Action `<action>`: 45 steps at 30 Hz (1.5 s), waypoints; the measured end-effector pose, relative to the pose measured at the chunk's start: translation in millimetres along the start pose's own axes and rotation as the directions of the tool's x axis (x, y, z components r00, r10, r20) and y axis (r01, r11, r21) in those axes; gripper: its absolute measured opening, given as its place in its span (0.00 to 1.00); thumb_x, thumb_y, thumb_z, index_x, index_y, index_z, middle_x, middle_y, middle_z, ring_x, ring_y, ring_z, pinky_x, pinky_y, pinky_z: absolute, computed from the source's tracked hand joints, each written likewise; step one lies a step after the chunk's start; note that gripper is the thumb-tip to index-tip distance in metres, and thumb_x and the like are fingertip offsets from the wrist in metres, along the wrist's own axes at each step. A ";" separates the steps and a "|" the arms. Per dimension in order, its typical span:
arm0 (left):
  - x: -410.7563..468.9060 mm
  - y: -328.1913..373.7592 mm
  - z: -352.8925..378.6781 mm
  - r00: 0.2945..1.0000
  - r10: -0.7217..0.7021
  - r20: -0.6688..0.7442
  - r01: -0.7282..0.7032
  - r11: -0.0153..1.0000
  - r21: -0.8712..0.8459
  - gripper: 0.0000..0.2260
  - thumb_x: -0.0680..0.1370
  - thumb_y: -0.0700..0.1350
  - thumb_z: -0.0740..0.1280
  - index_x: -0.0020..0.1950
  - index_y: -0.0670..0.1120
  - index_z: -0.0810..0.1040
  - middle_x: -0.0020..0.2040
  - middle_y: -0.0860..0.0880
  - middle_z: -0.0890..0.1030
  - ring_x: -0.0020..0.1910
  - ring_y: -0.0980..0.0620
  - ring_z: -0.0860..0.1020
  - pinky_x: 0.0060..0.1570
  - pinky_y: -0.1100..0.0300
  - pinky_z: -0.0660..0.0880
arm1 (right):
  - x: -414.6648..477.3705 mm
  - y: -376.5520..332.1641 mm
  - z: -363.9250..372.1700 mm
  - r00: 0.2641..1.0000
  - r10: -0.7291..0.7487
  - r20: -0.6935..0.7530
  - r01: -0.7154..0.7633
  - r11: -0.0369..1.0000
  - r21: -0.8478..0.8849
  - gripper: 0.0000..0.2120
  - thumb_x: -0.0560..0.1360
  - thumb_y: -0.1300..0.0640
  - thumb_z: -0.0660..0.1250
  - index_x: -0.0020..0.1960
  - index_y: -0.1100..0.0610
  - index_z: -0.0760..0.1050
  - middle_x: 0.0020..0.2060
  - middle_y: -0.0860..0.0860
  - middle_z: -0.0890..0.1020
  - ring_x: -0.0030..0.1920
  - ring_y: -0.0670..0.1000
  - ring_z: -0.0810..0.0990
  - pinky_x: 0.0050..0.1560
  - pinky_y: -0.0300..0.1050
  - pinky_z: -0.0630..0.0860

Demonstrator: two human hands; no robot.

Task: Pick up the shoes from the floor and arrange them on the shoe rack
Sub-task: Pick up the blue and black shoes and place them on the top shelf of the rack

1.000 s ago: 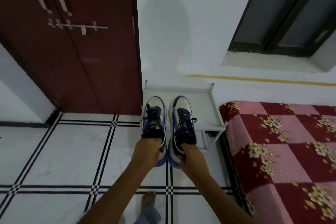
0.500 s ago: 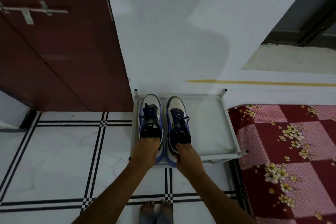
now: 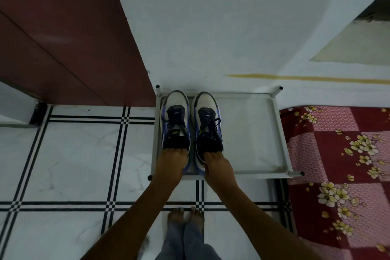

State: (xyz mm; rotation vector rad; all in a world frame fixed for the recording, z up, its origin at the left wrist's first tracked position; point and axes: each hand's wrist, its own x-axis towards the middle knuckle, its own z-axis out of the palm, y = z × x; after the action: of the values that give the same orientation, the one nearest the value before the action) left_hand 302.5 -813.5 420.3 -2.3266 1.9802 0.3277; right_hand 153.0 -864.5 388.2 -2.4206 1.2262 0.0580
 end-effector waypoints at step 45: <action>-50.2 -14.2 6.6 0.970 0.074 -0.232 -0.147 0.937 -0.316 0.16 0.69 0.40 0.74 0.55 0.40 0.79 0.49 0.44 0.83 0.48 0.45 0.80 0.47 0.54 0.78 | -40.8 -22.6 -19.5 0.981 -0.011 -0.194 0.045 0.984 0.173 0.25 0.68 0.68 0.68 0.64 0.59 0.71 0.59 0.57 0.79 0.58 0.59 0.77 0.57 0.57 0.76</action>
State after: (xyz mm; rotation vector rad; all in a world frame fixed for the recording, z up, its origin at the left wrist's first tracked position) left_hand 308.3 -761.3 423.0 -2.5485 2.3268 0.4659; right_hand 142.8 -829.3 423.0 -2.3289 1.2212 -0.2880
